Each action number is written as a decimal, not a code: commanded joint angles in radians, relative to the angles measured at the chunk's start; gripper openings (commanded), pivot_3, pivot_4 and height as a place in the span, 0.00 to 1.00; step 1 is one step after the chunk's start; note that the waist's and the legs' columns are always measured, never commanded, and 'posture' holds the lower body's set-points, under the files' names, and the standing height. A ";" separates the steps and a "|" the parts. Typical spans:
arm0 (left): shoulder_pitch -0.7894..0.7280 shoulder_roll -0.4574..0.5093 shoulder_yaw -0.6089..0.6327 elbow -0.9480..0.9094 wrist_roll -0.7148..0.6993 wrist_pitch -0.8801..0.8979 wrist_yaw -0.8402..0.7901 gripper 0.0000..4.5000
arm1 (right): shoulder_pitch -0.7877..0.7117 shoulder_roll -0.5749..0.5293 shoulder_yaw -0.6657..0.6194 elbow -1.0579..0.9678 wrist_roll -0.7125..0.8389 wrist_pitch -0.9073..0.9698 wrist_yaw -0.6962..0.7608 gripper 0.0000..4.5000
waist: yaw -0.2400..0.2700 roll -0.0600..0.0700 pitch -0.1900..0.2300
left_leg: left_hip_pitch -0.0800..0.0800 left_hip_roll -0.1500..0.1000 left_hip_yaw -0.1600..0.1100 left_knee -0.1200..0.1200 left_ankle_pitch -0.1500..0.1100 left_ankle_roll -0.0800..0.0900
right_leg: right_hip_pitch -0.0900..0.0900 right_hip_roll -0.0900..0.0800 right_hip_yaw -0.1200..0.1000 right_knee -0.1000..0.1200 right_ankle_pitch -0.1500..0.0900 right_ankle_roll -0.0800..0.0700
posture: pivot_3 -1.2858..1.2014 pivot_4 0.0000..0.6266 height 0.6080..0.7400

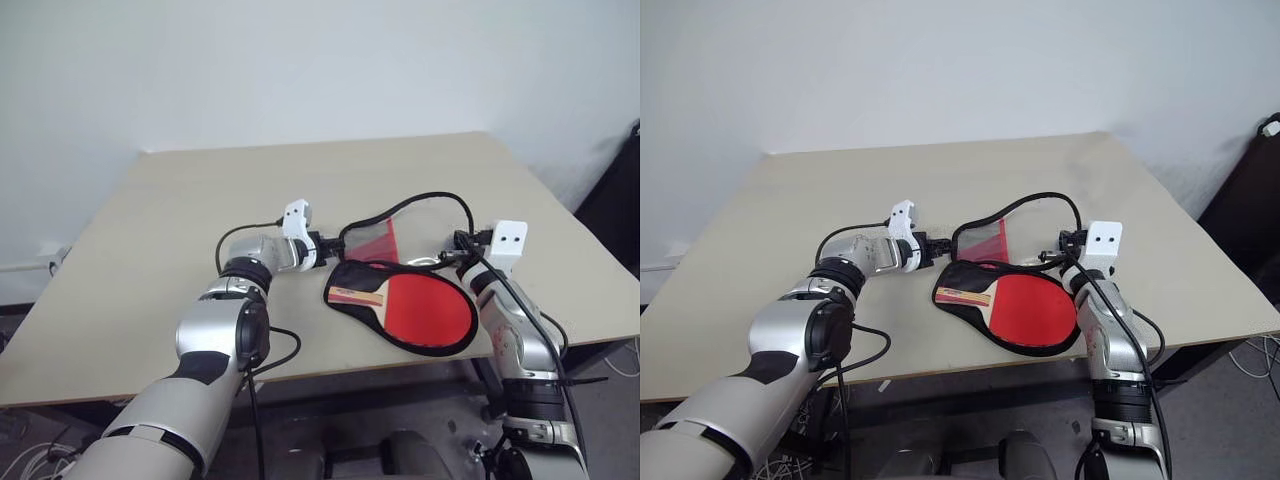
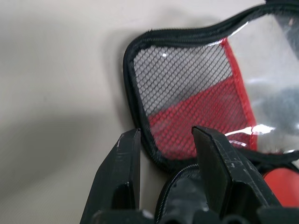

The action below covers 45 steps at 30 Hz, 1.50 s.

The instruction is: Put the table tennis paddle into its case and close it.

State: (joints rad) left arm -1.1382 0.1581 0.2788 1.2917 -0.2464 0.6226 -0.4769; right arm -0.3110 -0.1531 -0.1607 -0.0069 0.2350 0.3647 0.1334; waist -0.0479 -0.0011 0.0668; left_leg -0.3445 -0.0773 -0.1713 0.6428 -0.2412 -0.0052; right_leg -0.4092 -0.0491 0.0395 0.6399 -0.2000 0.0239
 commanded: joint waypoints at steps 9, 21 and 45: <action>-0.044 -0.058 0.029 0.010 -0.009 -0.021 0.009 0.39 | -0.018 -0.010 -0.025 -0.084 0.010 -0.008 -0.012 0.00 | -0.002 0.000 0.000 | 0.000 0.000 0.000 0.000 0.000 0.000 | 0.000 0.000 0.000 0.000 0.000 0.000 | 0.52 0.00 1.00; -0.042 -0.062 0.077 0.016 -0.029 -0.047 0.077 0.39 | -0.012 -0.017 -0.034 -0.101 0.011 0.001 -0.008 0.00 | -0.001 0.000 0.000 | 0.000 0.000 0.000 0.000 0.000 0.000 | 0.000 0.000 0.000 0.000 0.000 0.000 | 0.52 0.00 1.00; -0.039 -0.039 0.060 -0.021 -0.004 -0.071 0.007 0.37 | -0.154 -0.087 -0.076 0.125 0.041 0.021 0.049 0.17 | -0.001 0.000 0.000 | 0.000 0.000 0.001 0.000 0.000 0.000 | 0.000 0.000 0.000 0.000 0.000 0.000 | 0.52 0.00 1.00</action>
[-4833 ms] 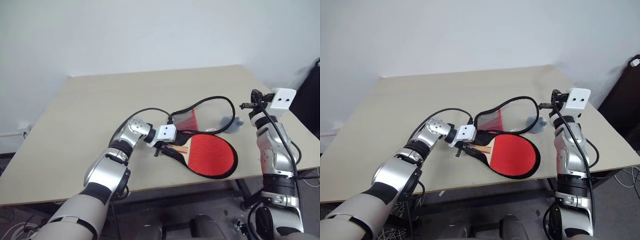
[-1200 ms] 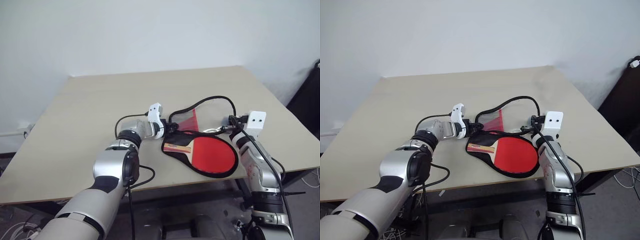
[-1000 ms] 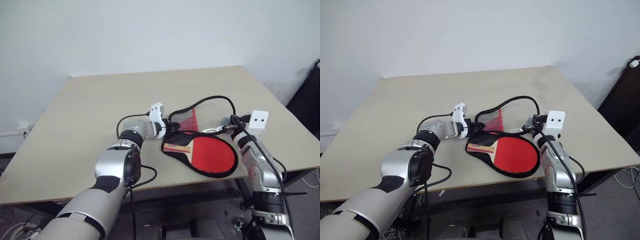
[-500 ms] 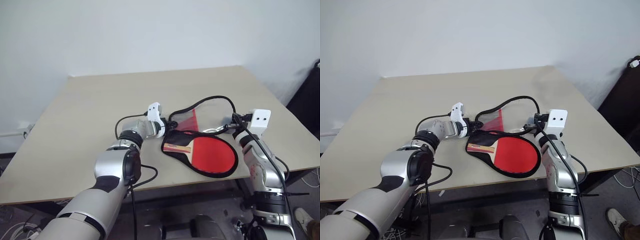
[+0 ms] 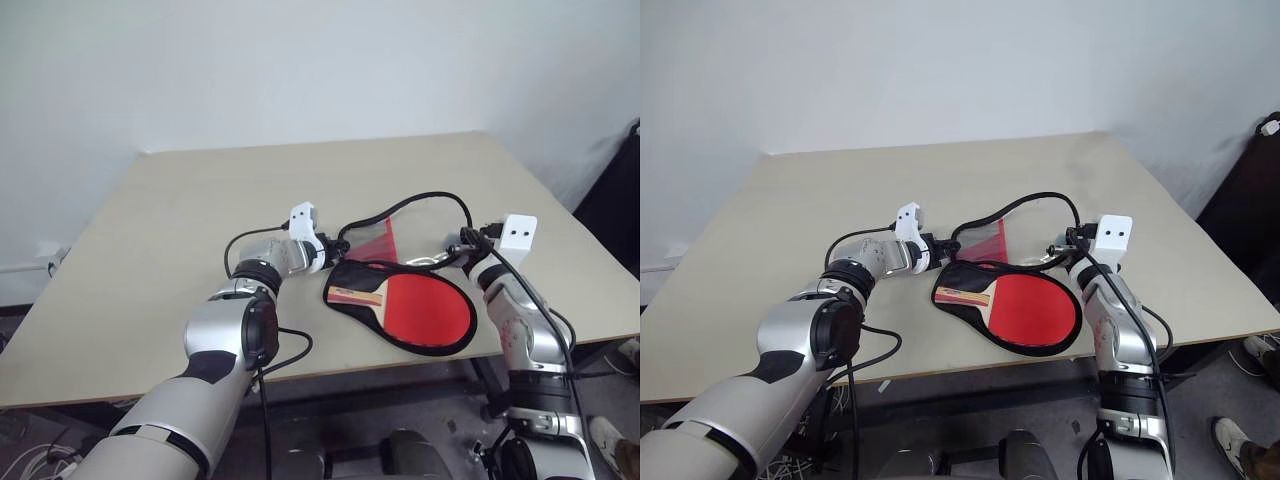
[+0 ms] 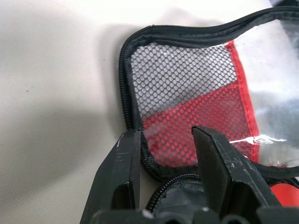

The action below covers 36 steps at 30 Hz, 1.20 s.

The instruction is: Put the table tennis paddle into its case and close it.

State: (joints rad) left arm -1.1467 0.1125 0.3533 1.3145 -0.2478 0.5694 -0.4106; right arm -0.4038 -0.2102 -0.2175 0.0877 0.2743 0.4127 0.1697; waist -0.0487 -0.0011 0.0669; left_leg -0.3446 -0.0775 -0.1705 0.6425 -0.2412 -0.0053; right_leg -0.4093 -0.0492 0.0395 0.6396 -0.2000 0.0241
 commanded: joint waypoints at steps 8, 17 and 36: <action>-0.005 0.023 -0.020 -0.123 -0.030 -0.005 -0.147 0.37 | -0.172 -0.093 -0.029 0.194 0.002 -0.026 0.034 0.53 | -0.004 0.000 0.000 | 0.000 0.000 0.000 -0.001 0.000 0.000 | 0.000 0.000 0.000 0.000 0.000 0.000 | 0.52 0.00 1.00; 0.064 0.019 -0.012 -0.222 -0.070 0.044 -0.135 0.37 | -0.341 -0.161 -0.041 0.489 0.015 -0.004 0.138 0.53 | -0.008 0.000 0.000 | 0.000 0.000 0.001 0.000 0.000 0.000 | 0.000 0.000 0.001 0.000 0.000 0.000 | 0.52 0.00 1.00; 0.092 0.010 -0.013 -0.265 -0.104 0.045 -0.105 0.37 | -0.489 -0.212 0.027 0.692 -0.049 -0.033 0.284 0.22 | -0.008 0.000 0.000 | 0.000 0.000 0.001 0.000 0.000 0.000 | 0.000 0.000 0.001 0.000 0.000 0.000 | 0.52 0.00 1.00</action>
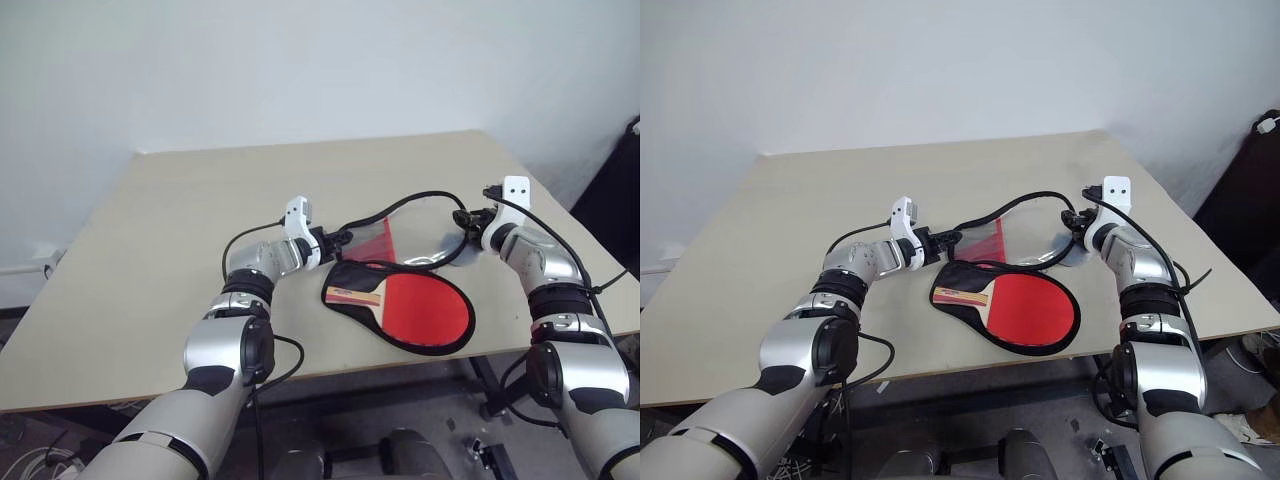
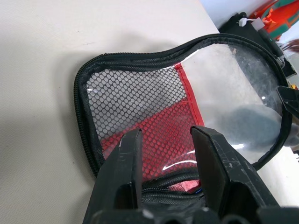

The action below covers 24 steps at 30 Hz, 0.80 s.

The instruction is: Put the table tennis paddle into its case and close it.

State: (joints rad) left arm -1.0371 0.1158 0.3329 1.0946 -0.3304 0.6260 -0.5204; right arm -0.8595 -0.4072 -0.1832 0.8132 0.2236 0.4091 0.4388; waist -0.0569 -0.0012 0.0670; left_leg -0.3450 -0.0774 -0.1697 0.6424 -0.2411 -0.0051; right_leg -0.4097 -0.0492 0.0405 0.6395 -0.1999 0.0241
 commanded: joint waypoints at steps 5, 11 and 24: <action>-0.022 0.007 0.075 -0.073 -0.087 -0.061 0.014 0.37 | 0.010 -0.017 -0.005 -0.110 0.008 -0.034 0.033 0.02 | 0.000 0.000 0.000 | 0.000 0.000 0.000 0.000 0.000 0.000 | 0.000 0.000 0.000 0.000 0.000 0.000 | 0.52 0.00 1.00; -0.044 0.023 0.189 -0.074 -0.185 -0.127 0.077 0.37 | 0.100 -0.010 -0.027 -0.269 0.055 -0.013 0.064 0.02 | 0.000 0.000 0.000 | -0.001 0.001 -0.001 0.000 0.000 0.000 | -0.001 0.000 0.000 0.000 0.000 0.000 | 0.52 0.00 1.00; -0.056 0.055 0.207 -0.028 -0.202 -0.193 0.126 0.37 | 0.274 -0.039 -0.037 -0.557 0.199 0.012 0.292 0.02 | 0.001 0.000 0.000 | -0.002 0.000 -0.001 0.001 0.000 0.000 | -0.001 0.000 -0.001 0.000 0.001 0.001 | 0.52 0.00 1.00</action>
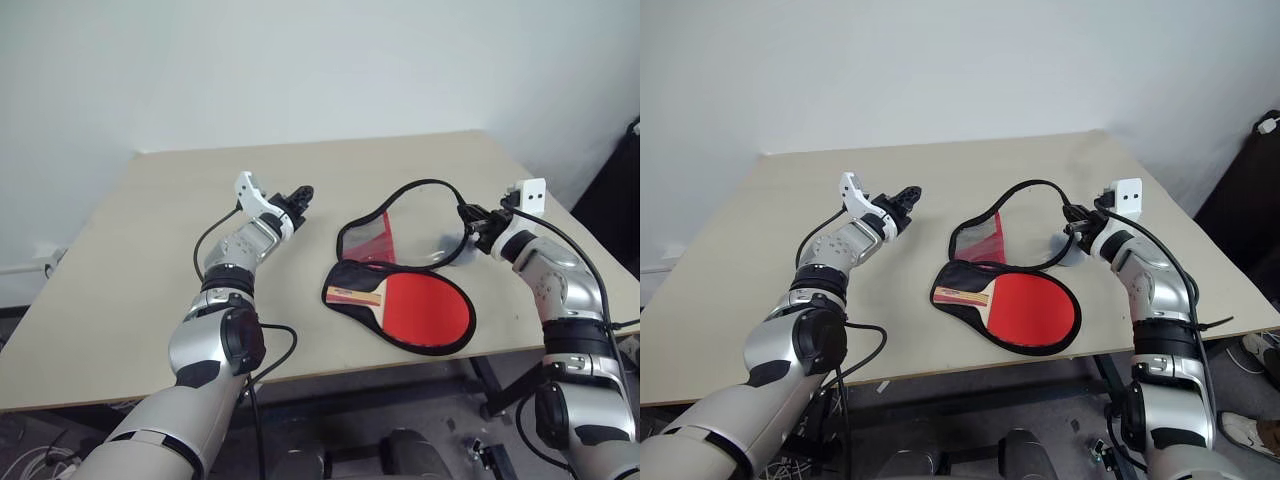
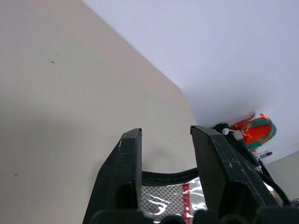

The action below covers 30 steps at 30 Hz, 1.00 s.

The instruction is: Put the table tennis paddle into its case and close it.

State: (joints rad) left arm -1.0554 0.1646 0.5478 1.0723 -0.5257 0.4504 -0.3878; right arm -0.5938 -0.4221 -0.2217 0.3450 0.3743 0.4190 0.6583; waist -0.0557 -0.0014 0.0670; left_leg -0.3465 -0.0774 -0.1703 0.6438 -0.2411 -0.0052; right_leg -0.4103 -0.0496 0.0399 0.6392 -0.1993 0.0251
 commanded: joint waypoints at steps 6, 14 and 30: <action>-0.040 0.004 -0.007 -0.001 -0.014 -0.026 -0.003 0.37 | 0.056 -0.046 0.015 -0.164 0.114 0.033 0.196 0.02 | -0.001 0.000 0.000 | 0.000 0.000 0.000 0.000 0.000 0.000 | 0.000 0.000 0.000 0.000 0.000 0.000 | 0.52 0.00 1.00; -0.037 0.005 0.001 0.008 -0.023 -0.035 -0.003 0.37 | 0.073 -0.057 -0.016 -0.200 0.209 0.066 0.291 0.02 | 0.004 0.000 0.000 | 0.000 0.000 0.000 0.000 0.000 0.000 | 0.000 0.000 0.000 0.000 0.000 0.000 | 0.52 0.00 1.00; -0.046 0.003 0.002 0.026 -0.021 -0.047 -0.002 0.37 | 0.173 -0.178 0.139 -0.191 0.145 0.054 0.526 0.02 | 0.008 -0.002 0.001 | 0.000 0.000 0.000 0.000 0.000 0.000 | 0.000 0.000 -0.001 0.000 0.000 0.000 | 0.52 0.00 1.00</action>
State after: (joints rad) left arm -1.0572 0.1607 0.5463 1.1115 -0.5292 0.4194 -0.3865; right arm -0.4160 -0.5812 -0.0973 0.1669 0.5311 0.4921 1.1507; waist -0.0479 -0.0030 0.0676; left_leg -0.3468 -0.0772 -0.1697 0.6441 -0.2413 -0.0055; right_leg -0.4103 -0.0498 0.0391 0.6389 -0.1992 0.0254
